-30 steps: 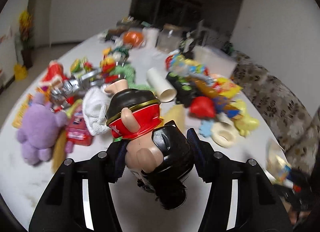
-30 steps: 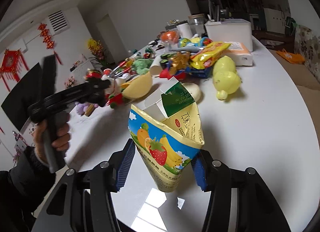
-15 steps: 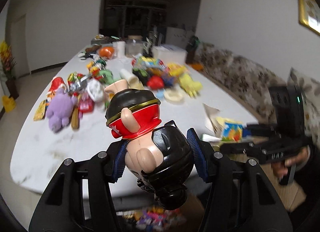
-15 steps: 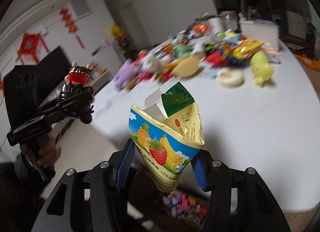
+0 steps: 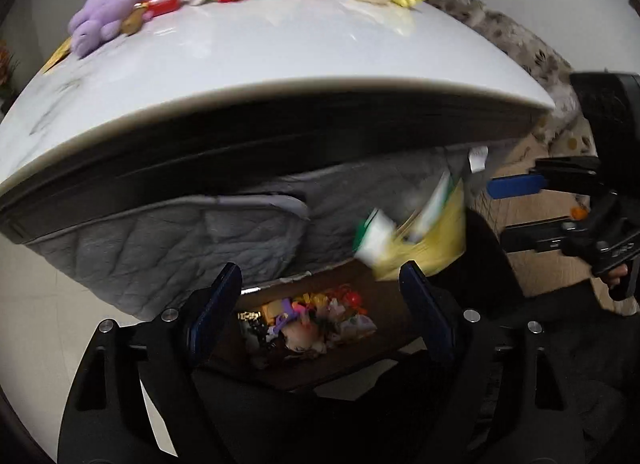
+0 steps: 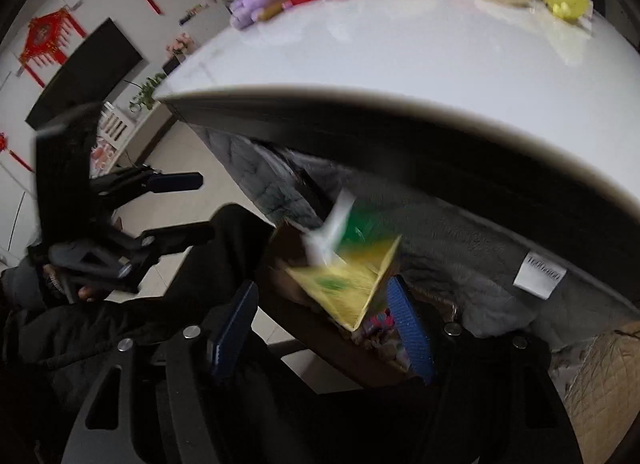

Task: Collect trash
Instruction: 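Drop the paper cup and doll into the cardboard box with both grippers, then grasp the cream teether ring with the right gripper while the left grasps the white cloth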

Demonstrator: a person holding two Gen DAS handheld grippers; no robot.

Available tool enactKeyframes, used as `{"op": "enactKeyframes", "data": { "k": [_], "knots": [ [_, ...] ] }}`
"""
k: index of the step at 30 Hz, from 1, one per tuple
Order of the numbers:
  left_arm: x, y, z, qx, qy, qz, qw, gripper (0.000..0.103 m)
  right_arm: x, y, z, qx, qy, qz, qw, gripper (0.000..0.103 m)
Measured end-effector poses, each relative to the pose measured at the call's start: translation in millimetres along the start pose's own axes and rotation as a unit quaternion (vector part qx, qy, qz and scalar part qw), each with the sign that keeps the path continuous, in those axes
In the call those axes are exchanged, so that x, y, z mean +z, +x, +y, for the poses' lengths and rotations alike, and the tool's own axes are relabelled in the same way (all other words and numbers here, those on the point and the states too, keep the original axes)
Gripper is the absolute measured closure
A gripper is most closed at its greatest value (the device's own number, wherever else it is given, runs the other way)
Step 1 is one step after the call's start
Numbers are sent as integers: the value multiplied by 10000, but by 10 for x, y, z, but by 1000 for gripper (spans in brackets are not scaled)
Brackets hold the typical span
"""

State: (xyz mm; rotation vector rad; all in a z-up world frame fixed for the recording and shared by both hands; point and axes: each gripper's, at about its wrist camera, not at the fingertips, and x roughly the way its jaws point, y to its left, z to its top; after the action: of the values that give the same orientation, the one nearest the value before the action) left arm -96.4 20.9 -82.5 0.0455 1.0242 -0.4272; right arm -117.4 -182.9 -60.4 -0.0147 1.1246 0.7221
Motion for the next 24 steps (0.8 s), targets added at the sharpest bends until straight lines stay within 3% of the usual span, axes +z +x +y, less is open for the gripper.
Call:
{"op": "enactKeyframes", "data": {
  "k": [5, 9, 12, 16, 21, 24],
  "knots": [
    [203, -242, 132, -54, -210, -517, 9984, 20, 287, -498, -89, -258, -135, -763, 9967, 33],
    [466, -386, 190, -140, -314, -917, 9952, 19, 776, -675, -365, -875, -68, -1277, 9879, 33],
    [709, -454, 211, 10, -297, -1248, 9917, 16, 1292, -599, -705, -1290, 104, -1559, 9793, 33],
    [1062, -442, 226, 112, -455, -1530, 9871, 15, 1882, -329, -1117, -1660, 307, -1468, 9747, 33],
    [1337, -322, 328, 108, -666, -1553, 9856, 15, 2392, 115, -1518, -1958, 186, -902, 9763, 29],
    [1496, -239, 379, 192, -735, -1592, 9843, 15, 2491, 172, -1548, -1884, -104, -806, 9787, 41]
  ]
}}
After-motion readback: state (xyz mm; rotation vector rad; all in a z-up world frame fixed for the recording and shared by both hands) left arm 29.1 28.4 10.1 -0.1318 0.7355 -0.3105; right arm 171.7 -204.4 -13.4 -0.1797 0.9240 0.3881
